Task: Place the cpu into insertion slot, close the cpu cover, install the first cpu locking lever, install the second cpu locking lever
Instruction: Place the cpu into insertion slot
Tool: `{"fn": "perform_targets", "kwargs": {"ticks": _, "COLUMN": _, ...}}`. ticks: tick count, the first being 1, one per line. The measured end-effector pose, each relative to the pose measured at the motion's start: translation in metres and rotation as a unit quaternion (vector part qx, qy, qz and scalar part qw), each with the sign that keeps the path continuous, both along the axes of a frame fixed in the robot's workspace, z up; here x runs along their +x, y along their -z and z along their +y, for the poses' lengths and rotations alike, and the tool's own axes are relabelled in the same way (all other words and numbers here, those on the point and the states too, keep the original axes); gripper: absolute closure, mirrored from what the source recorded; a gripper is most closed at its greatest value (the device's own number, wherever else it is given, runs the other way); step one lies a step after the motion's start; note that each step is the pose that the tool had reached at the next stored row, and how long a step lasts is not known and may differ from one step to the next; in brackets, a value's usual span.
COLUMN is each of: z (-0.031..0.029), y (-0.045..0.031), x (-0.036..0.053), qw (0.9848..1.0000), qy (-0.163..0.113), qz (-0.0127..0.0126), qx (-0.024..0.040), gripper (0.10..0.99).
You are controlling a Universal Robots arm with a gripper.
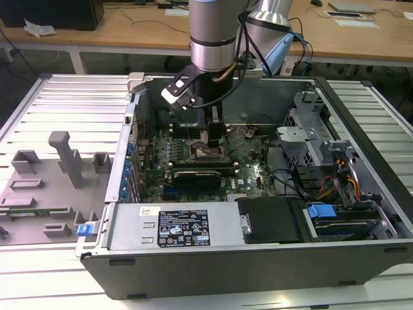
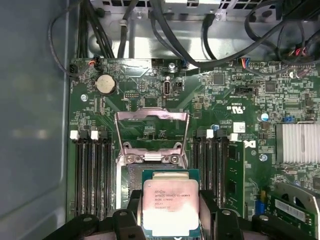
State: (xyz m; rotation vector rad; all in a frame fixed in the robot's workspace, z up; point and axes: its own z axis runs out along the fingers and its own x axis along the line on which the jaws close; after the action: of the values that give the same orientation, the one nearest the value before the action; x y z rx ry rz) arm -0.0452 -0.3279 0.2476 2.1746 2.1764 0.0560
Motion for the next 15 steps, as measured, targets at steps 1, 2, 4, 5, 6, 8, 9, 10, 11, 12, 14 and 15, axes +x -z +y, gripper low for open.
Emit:
{"fn": "perform_targets", "kwargs": {"ticks": 1, "z": 0.0001, "y": 0.0017, "x": 0.0, "qw": 1.0, "qy": -0.001, "qz": -0.0002, "qx": 0.0, "gripper": 0.545}}
{"fn": "perform_targets", "kwargs": {"ticks": 2, "z": 0.0001, "y": 0.0027, "x": 0.0, "qw": 1.0, "qy": -0.002, "qz": -0.0003, "qx": 0.0, "gripper": 0.545}}
{"fn": "perform_targets", "kwargs": {"ticks": 4, "z": 0.0003, "y": 0.0056, "x": 0.0, "qw": 0.9999, "qy": -0.016, "qz": -0.0003, "qx": 0.0, "gripper": 0.545}}
{"fn": "perform_targets", "kwargs": {"ticks": 5, "z": 0.0003, "y": 0.0068, "x": -0.0001, "qw": 0.9997, "qy": -0.023, "qz": -0.0004, "qx": 0.0, "gripper": 0.545}}
{"fn": "perform_targets", "kwargs": {"ticks": 6, "z": 0.0003, "y": 0.008, "x": -0.0002, "qw": 0.9997, "qy": -0.024, "qz": -0.0003, "qx": 0.0, "gripper": 0.545}}
{"fn": "perform_targets", "kwargs": {"ticks": 8, "z": 0.0004, "y": 0.0094, "x": -0.0003, "qw": 0.9997, "qy": -0.024, "qz": -0.0004, "qx": 0.0, "gripper": 0.545}}
{"fn": "perform_targets", "kwargs": {"ticks": 9, "z": 0.0005, "y": 0.01, "x": -0.0004, "qw": 0.9997, "qy": -0.024, "qz": -0.0003, "qx": 0.0, "gripper": 0.545}}
{"fn": "perform_targets", "kwargs": {"ticks": 10, "z": 0.0007, "y": 0.0107, "x": -0.0006, "qw": 0.9997, "qy": -0.024, "qz": -0.0004, "qx": 0.0, "gripper": 0.545}}
{"fn": "perform_targets", "kwargs": {"ticks": 11, "z": 0.0012, "y": 0.0116, "x": -0.0008, "qw": 0.9997, "qy": -0.024, "qz": -0.0003, "qx": -0.0001, "gripper": 0.545}}
{"fn": "perform_targets", "kwargs": {"ticks": 12, "z": 0.0017, "y": 0.0123, "x": -0.001, "qw": 0.9997, "qy": -0.024, "qz": -0.0003, "qx": 0.0, "gripper": 0.545}}
{"fn": "perform_targets", "kwargs": {"ticks": 14, "z": 0.0026, "y": 0.0136, "x": -0.0013, "qw": 0.9997, "qy": -0.024, "qz": -0.0003, "qx": 0.0, "gripper": 0.545}}
{"fn": "perform_targets", "kwargs": {"ticks": 15, "z": 0.0032, "y": 0.0143, "x": -0.0015, "qw": 0.9997, "qy": -0.024, "qz": -0.0003, "qx": 0.0, "gripper": 0.545}}
